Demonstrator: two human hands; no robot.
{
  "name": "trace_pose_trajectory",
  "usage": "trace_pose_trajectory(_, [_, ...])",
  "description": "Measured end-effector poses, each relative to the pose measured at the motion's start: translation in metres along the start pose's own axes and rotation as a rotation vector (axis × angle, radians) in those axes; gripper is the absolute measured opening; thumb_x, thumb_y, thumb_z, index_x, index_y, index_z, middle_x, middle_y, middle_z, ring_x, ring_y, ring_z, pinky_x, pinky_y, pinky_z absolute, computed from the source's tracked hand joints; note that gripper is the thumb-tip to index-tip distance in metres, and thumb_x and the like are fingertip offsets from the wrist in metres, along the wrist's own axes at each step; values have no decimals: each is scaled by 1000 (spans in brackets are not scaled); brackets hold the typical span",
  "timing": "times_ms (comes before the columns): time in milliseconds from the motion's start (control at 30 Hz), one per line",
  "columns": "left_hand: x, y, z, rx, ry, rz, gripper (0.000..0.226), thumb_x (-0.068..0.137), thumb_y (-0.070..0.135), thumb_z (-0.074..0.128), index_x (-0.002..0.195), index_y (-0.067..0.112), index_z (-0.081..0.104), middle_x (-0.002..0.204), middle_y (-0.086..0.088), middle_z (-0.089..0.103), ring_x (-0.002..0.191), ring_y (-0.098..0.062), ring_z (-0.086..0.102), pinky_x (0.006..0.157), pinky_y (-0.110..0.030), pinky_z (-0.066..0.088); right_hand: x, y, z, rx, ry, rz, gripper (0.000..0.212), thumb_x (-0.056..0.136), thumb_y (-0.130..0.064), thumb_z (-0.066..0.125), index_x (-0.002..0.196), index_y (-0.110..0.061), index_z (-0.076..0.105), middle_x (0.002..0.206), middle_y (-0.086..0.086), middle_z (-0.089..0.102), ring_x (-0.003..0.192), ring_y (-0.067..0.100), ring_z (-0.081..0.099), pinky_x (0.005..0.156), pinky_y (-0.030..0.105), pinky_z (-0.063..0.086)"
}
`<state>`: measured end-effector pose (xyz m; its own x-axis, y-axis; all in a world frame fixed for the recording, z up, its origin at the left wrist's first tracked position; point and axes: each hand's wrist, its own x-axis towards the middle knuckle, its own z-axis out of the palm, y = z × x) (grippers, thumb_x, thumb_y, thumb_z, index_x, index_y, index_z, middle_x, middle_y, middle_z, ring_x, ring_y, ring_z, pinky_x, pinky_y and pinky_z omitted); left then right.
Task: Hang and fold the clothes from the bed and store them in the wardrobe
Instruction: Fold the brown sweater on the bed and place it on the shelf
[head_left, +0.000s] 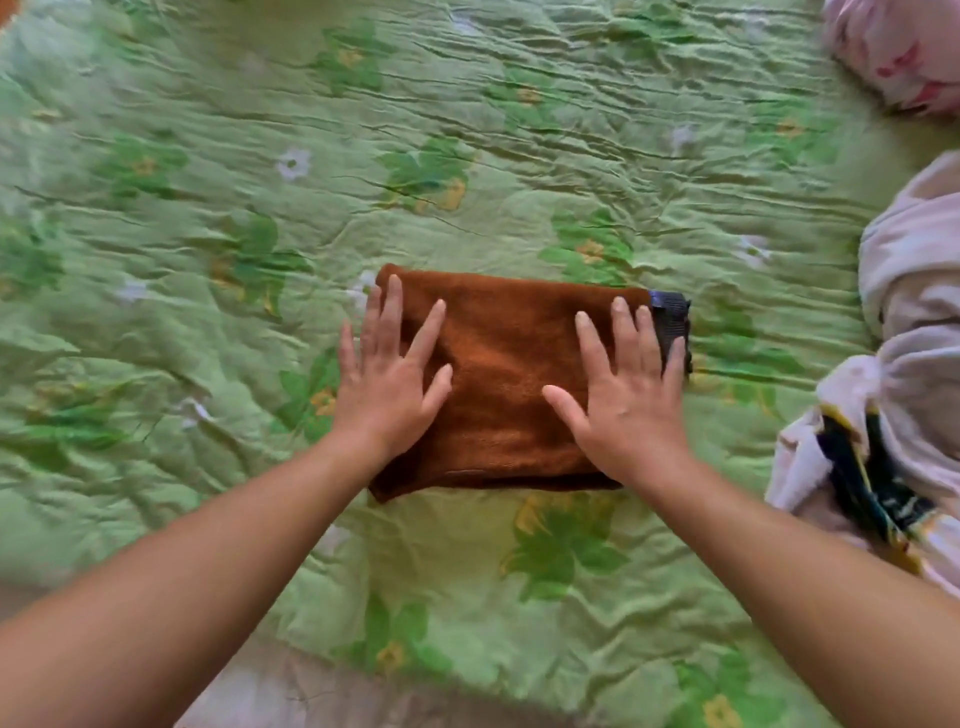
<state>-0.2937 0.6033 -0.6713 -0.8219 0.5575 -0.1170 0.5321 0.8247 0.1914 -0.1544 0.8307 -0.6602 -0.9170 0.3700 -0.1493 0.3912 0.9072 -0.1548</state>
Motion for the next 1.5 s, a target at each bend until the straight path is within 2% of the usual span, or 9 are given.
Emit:
trace_pose_trajectory(200, [13, 5, 45, 173, -24, 93, 77, 89, 71, 26, 158, 43, 8, 167, -11, -9, 154, -30, -12, 118, -65, 3, 55, 3, 48, -136, -221, -77, 94, 73, -99, 6, 149, -53, -25, 158, 0, -42, 146, 36, -36, 106, 81, -7])
trace_pose_trajectory(333, [24, 1, 48, 182, -80, 98, 76, 89, 72, 25, 157, 44, 8, 167, -12, -2, 154, -30, -9, 118, -65, 4, 68, 9, 53, -107, -284, -89, 96, 66, -102, 4, 146, -58, -25, 156, -5, -45, 144, 33, -39, 104, 80, -13])
trace_pose_trajectory(733, [-30, -32, 38, -139, -137, 13, 79, 91, 70, 32, 154, 47, -10, 162, -1, -32, 153, -23, -16, 124, -47, 15, 3, 52, 50, 67, -290, 206, 83, 83, -87, 10, 148, -53, -28, 159, -4, -40, 147, 26, -37, 121, 59, -10])
trace_pose_trajectory(833, [-28, -28, 41, -205, -103, -31, 85, 91, 65, 47, 156, 46, -5, 165, 1, -25, 155, -26, 4, 119, -39, 26, -1, 43, 53, 235, -140, 300, 86, 85, -84, 34, 154, -53, -6, 164, 6, -27, 152, 28, -22, 123, 44, -6])
trace_pose_trajectory(900, [-29, -28, 36, -431, -72, -116, 82, 89, 56, 61, 156, 46, 15, 167, -1, -1, 151, -22, 20, 114, -31, 25, -8, 39, 49, 529, 30, 481, 80, 85, -70, 61, 152, -52, 22, 165, 13, -1, 153, 28, 7, 120, 32, 9])
trace_pose_trajectory(1000, [-16, -29, 12, -863, -22, -283, 59, 88, 27, 74, 140, 38, 50, 141, -3, 49, 125, -5, 52, 110, -29, 41, -2, 37, 32, 977, 166, 695, 60, 81, -40, 80, 135, -41, 52, 141, 9, 47, 123, 22, 52, 110, 30, 40])
trace_pose_trajectory(1067, [-1, -29, -9, -1116, -133, -420, 48, 87, 17, 75, 125, 40, 58, 125, -3, 61, 98, -3, 66, 84, -29, 58, 9, 43, 13, 1277, 82, 773, 46, 80, -20, 83, 119, -31, 61, 126, 9, 63, 100, 21, 66, 93, 40, 57])
trace_pose_trajectory(1267, [12, -19, -57, -1199, -363, -453, 46, 86, 11, 73, 114, 47, 65, 112, -11, 69, 77, -18, 74, 63, -34, 60, 13, 53, -36, 1469, -295, 723, 47, 74, 12, 64, 98, -26, 76, 103, 13, 70, 78, 22, 66, 60, 27, 56])
trace_pose_trajectory(1500, [-19, 24, -167, -1126, -385, -412, 44, 86, 13, 74, 112, 48, 68, 106, -12, 69, 70, -19, 74, 57, -33, 59, -51, 53, -138, 1382, -140, 537, 51, 73, 9, 66, 104, -31, 78, 118, 8, 70, 98, 24, 65, 80, 32, 53])
